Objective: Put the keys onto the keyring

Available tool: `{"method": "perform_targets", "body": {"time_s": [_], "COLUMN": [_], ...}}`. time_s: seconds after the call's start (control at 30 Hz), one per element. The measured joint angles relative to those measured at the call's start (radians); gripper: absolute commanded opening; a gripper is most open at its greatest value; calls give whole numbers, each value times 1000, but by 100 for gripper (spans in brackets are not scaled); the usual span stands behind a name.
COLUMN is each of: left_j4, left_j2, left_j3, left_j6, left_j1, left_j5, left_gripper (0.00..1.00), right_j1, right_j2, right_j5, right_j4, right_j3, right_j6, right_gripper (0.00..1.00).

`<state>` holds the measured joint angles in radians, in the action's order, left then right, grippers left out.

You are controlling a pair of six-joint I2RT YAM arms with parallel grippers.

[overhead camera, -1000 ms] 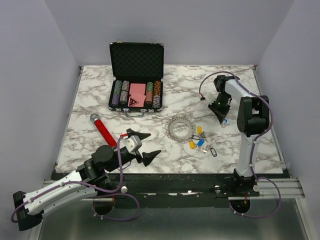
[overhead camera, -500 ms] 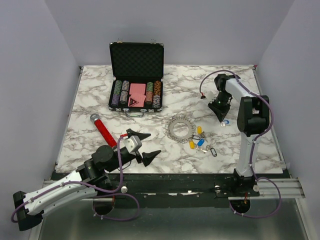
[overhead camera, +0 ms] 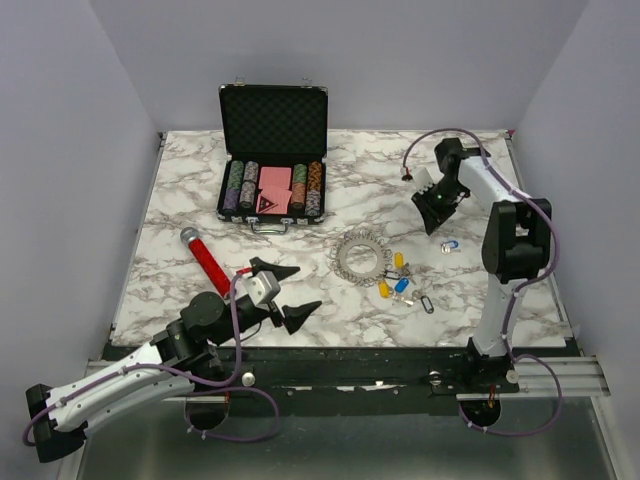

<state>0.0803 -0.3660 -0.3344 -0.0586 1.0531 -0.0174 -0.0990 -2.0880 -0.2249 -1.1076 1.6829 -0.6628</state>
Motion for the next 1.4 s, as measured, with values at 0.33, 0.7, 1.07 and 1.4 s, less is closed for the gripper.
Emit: {"method": "perform_targets", "body": {"time_s": [0.33,0.7,1.07,1.4], "left_j4": [13,39,20,17], "left_j2": [-26,-315,-770,-900], "left_j3": [6,-9,-212,-289], "left_j6": [-154,-483,-609,-619], "left_j1": [-39,-331,-346,-347], "left_j5": [-37,206,296,315], "left_gripper": [99,98,88,92], "right_j1": [30,39,39,39], "right_j2": [436,484,542,462], "right_j5": [-496,-1079,-944,-817], "right_j4": [294,435,563,439], "right_j3": [-344,-636,-646,-541], "right_j6": [81,-72,56,-6], "right_gripper": [100,100,100,96]}}
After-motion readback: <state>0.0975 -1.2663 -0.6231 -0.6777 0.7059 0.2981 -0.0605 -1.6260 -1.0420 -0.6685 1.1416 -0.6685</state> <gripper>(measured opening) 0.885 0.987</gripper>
